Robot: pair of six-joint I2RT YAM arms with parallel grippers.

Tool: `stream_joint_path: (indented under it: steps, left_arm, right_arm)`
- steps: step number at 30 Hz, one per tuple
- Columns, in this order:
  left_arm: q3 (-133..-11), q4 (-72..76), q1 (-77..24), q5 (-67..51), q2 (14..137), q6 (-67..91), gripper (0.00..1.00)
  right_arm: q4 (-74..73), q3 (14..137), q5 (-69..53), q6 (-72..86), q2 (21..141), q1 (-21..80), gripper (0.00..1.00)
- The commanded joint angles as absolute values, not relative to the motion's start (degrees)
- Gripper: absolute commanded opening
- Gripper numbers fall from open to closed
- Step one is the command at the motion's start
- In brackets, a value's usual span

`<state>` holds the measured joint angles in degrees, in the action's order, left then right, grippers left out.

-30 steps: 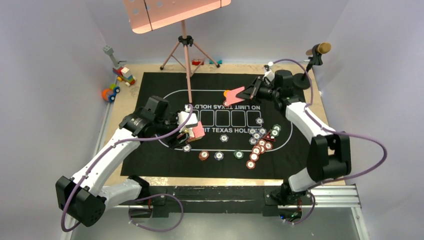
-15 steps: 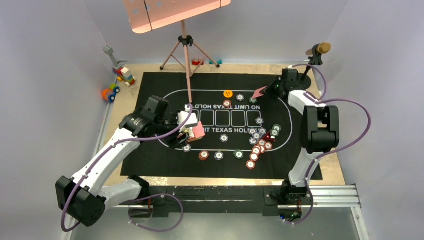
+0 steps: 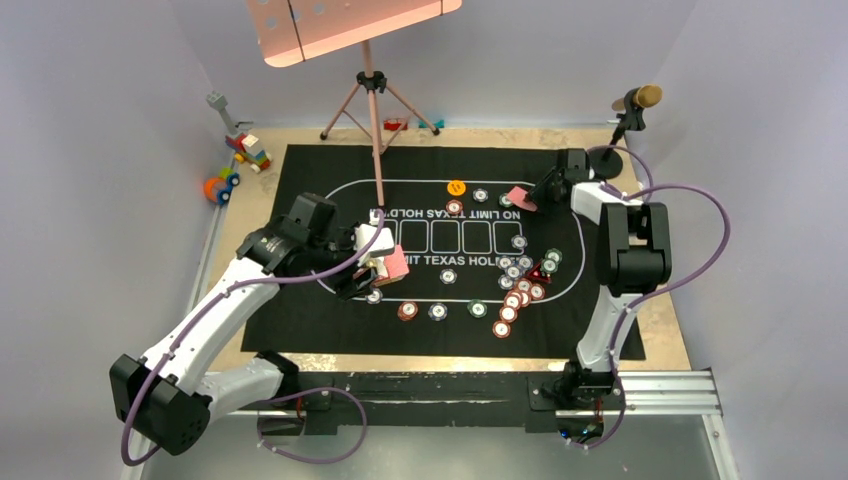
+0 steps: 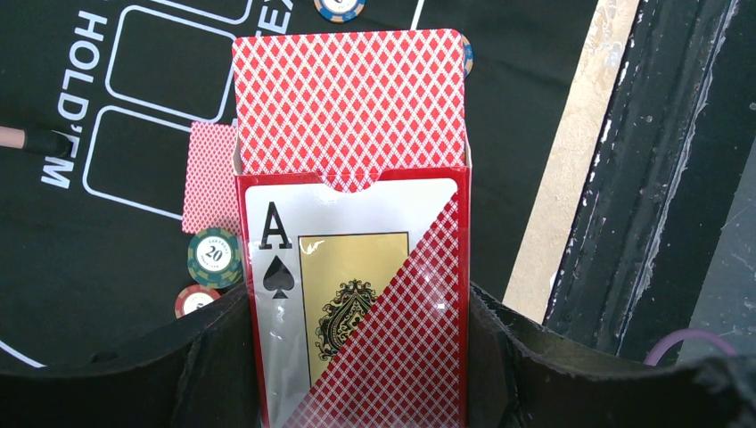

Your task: Distribute texas hold em gaming equipment

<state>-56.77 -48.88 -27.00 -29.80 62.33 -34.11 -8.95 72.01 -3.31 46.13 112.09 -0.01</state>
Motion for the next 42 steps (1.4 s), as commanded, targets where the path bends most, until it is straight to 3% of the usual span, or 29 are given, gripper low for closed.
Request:
stream_joint_path:
  steps: [1,8,12,16,21,28,42]
  left_arm:
    - [-57.8,-47.7,-26.9,-31.8,60.6,-34.7,0.09]
    - [-57.7,-48.4,-26.9,-32.1,59.9,-34.8,0.09]
    - [-57.7,-48.8,-26.9,-32.3,59.5,-34.9,0.09]
    - [-57.8,-49.2,-26.9,-32.4,59.1,-34.9,0.09]
    - [-57.1,-48.8,-26.9,-32.7,58.9,-34.9,0.10]
    - [-57.1,-48.2,-26.9,-33.1,59.8,-35.1,0.10]
    - [-58.4,-48.1,-26.9,-33.3,60.3,-34.6,0.10]
  right_arm:
    - [-12.7,72.6,1.3,46.5,109.6,0.2,0.40]
    - [-17.4,73.0,2.7,45.3,106.7,0.2,0.54]
    - [-20.1,74.2,2.2,43.7,104.7,0.2,0.74]
    - [-21.1,72.8,2.0,42.7,99.9,0.2,0.75]
    - [-17.6,64.5,-9.6,41.6,88.0,3.9,0.76]
    - [-9.5,56.6,-28.2,40.9,74.9,22.4,0.90]
    - [1.1,61.4,-39.9,43.6,84.8,40.8,0.97]
